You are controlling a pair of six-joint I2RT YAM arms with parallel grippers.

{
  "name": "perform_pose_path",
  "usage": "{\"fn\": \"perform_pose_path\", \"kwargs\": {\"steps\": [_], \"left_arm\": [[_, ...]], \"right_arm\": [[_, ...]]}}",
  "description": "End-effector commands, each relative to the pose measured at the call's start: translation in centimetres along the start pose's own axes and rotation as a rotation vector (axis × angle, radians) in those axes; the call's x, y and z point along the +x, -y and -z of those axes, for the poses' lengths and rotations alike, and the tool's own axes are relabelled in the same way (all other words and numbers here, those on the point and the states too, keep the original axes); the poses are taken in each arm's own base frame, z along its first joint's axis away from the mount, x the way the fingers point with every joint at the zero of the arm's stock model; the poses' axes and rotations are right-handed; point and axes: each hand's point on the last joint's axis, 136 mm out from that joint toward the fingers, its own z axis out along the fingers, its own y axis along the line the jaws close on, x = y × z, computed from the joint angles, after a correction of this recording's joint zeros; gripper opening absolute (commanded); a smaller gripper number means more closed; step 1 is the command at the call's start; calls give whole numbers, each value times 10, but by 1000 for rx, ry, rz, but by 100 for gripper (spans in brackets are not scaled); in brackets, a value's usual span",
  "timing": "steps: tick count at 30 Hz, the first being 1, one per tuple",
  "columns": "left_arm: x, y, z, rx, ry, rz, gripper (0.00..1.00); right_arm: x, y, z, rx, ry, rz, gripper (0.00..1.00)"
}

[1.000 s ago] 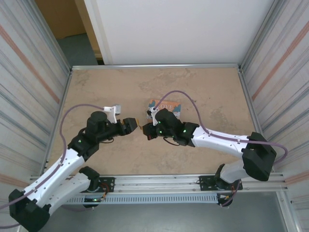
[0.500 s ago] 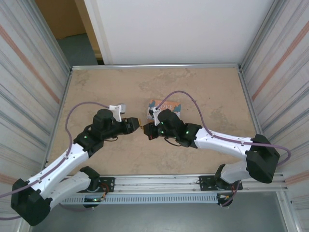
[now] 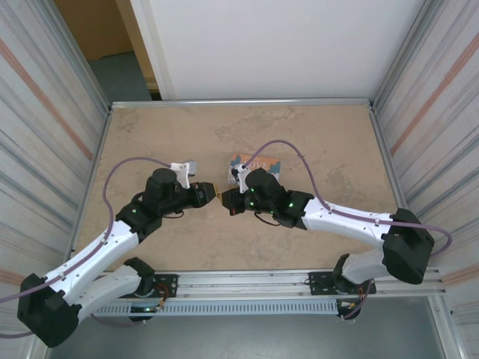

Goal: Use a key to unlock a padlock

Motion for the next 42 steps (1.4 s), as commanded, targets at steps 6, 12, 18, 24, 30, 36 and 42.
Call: {"fn": "perform_pose_path", "kwargs": {"steps": [6,12,18,24,30,36,42], "left_arm": [[-14,20,5,55,42,-48,3],[-19,27,17,59,61,-109,0],[-24,47,30,115,67,-203,0],[-27,70,38,195,53,-269,0],[-29,80,38,235,51,-286,0],[-29,83,37,253,42,-284,0],[-29,84,36,266,47,-275,0]], "right_arm": [[-11,-7,5,-46,33,-36,0],[-15,-3,17,-122,25,-56,9],[-28,-5,47,-318,49,-81,24],[-39,-24,73,-475,94,-42,36],[-41,-43,79,-565,106,-15,45],[-40,-52,69,-574,86,-2,45],[-38,-53,59,-571,66,-3,42]]}}
